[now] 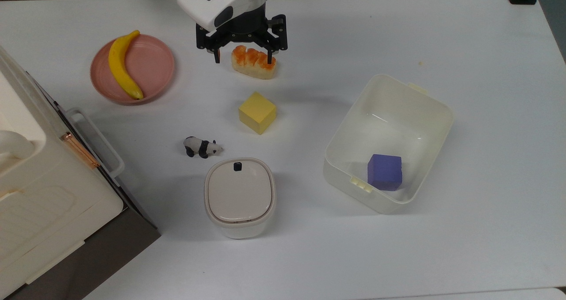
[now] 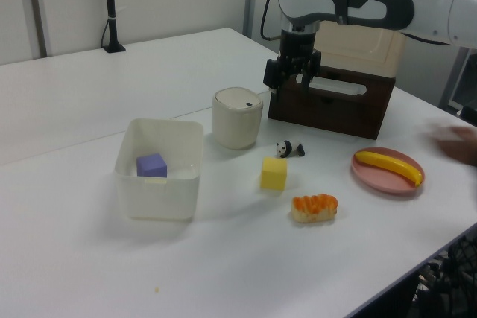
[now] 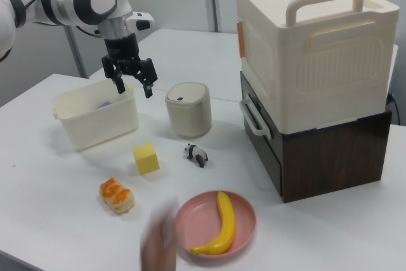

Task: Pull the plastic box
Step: 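Move the open gripper from above the sushi toward the plastic box, then lower the gripper onto the rim of the translucent plastic box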

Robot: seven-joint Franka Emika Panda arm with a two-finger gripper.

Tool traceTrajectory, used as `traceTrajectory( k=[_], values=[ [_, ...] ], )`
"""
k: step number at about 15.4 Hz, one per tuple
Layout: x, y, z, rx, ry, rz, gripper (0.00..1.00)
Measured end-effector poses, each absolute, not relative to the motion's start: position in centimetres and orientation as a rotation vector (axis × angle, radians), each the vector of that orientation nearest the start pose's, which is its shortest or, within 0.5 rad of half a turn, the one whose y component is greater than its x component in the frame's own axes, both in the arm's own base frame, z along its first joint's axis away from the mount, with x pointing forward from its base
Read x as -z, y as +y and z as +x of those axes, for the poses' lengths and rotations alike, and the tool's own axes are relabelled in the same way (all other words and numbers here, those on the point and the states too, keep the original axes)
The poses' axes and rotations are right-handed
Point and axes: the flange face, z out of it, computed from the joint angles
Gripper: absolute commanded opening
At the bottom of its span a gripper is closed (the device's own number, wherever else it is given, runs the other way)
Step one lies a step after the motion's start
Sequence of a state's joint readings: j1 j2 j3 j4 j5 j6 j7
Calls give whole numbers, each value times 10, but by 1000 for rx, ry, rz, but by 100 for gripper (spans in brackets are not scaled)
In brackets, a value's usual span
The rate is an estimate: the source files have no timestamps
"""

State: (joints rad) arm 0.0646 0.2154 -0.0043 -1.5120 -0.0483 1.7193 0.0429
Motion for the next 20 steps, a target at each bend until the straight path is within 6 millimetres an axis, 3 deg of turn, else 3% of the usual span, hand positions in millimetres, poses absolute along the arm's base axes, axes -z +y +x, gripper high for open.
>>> traceTrajectory(
  k=[14, 17, 20],
  values=[
    [-539, 47, 625, -10, -105, -3183, 100],
    [-537, 71, 628, 26, -336, -3115, 100],
    [-520, 108, 637, 87, -698, -3043, 100]
  ],
)
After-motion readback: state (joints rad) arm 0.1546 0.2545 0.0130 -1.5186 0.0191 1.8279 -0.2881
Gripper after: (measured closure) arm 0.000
